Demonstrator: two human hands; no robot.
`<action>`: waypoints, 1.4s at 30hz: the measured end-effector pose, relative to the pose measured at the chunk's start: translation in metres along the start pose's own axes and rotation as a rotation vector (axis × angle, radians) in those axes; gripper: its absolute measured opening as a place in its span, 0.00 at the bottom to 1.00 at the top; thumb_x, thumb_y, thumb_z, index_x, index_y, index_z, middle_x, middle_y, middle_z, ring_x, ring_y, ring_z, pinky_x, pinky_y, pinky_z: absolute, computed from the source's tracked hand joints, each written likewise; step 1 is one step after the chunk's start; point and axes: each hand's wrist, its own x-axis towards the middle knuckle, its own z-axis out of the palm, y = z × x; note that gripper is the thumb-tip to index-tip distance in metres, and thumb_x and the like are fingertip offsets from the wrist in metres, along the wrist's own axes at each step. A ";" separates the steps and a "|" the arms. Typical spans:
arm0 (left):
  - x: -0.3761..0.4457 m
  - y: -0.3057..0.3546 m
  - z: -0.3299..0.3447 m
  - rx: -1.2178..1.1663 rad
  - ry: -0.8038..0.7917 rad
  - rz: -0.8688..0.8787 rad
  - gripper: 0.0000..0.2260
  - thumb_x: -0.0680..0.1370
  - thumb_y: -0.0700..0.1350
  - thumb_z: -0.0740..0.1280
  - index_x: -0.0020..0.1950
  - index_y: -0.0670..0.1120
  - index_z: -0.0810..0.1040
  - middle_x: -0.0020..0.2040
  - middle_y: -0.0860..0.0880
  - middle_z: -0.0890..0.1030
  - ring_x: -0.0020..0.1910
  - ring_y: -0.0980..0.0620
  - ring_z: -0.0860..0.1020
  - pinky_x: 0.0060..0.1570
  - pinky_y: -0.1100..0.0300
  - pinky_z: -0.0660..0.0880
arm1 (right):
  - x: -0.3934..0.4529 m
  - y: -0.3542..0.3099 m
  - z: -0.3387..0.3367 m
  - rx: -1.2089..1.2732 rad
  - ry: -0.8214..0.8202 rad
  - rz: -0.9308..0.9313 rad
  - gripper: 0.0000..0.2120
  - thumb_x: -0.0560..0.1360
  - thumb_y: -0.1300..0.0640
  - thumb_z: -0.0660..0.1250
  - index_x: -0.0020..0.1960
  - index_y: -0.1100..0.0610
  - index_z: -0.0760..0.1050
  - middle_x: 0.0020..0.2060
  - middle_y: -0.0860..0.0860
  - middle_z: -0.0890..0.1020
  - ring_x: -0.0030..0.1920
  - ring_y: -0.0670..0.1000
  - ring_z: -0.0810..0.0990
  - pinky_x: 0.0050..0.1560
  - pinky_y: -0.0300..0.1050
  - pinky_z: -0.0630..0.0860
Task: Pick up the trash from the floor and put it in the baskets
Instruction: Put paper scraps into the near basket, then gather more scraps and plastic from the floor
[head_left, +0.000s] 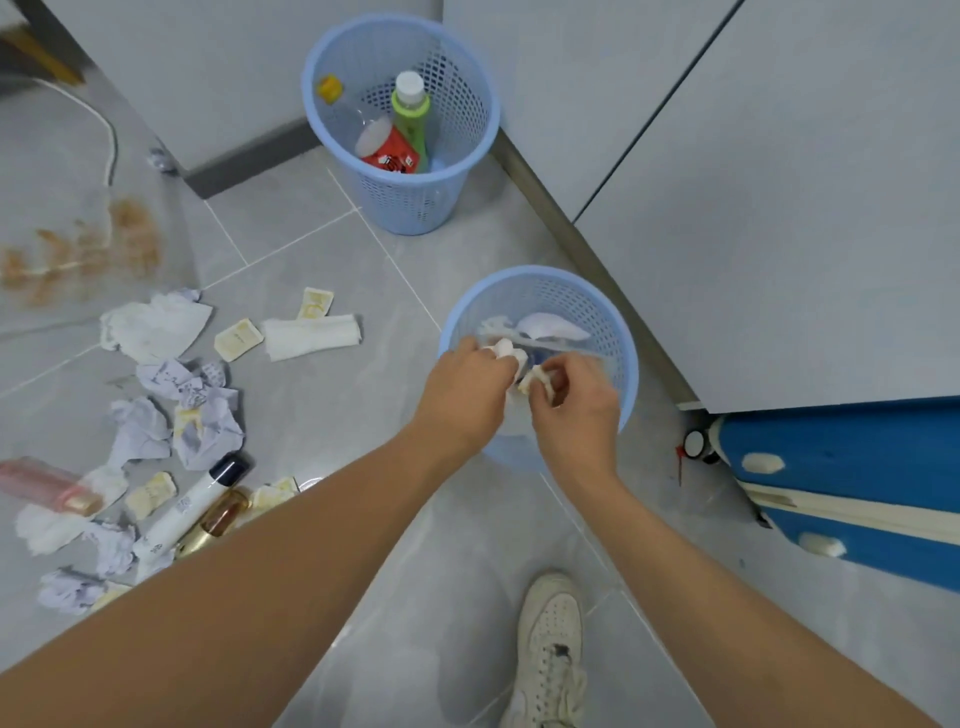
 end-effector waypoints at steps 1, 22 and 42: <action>0.002 0.003 0.000 0.090 -0.035 -0.008 0.11 0.79 0.44 0.64 0.61 0.48 0.77 0.55 0.45 0.80 0.61 0.42 0.71 0.50 0.52 0.66 | 0.001 0.002 0.004 -0.025 -0.028 0.000 0.06 0.74 0.60 0.73 0.50 0.55 0.79 0.45 0.47 0.77 0.43 0.50 0.78 0.48 0.51 0.77; -0.192 -0.158 -0.022 -0.019 0.260 -0.143 0.11 0.79 0.48 0.65 0.59 0.47 0.78 0.50 0.46 0.76 0.51 0.42 0.73 0.46 0.47 0.73 | -0.112 -0.075 0.046 0.009 -0.203 -0.272 0.09 0.73 0.64 0.68 0.51 0.56 0.80 0.45 0.49 0.78 0.47 0.50 0.78 0.48 0.48 0.76; -0.311 -0.290 0.066 -0.134 0.125 -0.253 0.11 0.80 0.49 0.65 0.60 0.48 0.77 0.53 0.49 0.76 0.55 0.46 0.73 0.44 0.48 0.76 | -0.240 -0.097 0.224 -0.137 -0.483 -0.217 0.14 0.72 0.62 0.69 0.57 0.53 0.77 0.51 0.48 0.75 0.49 0.53 0.79 0.44 0.53 0.79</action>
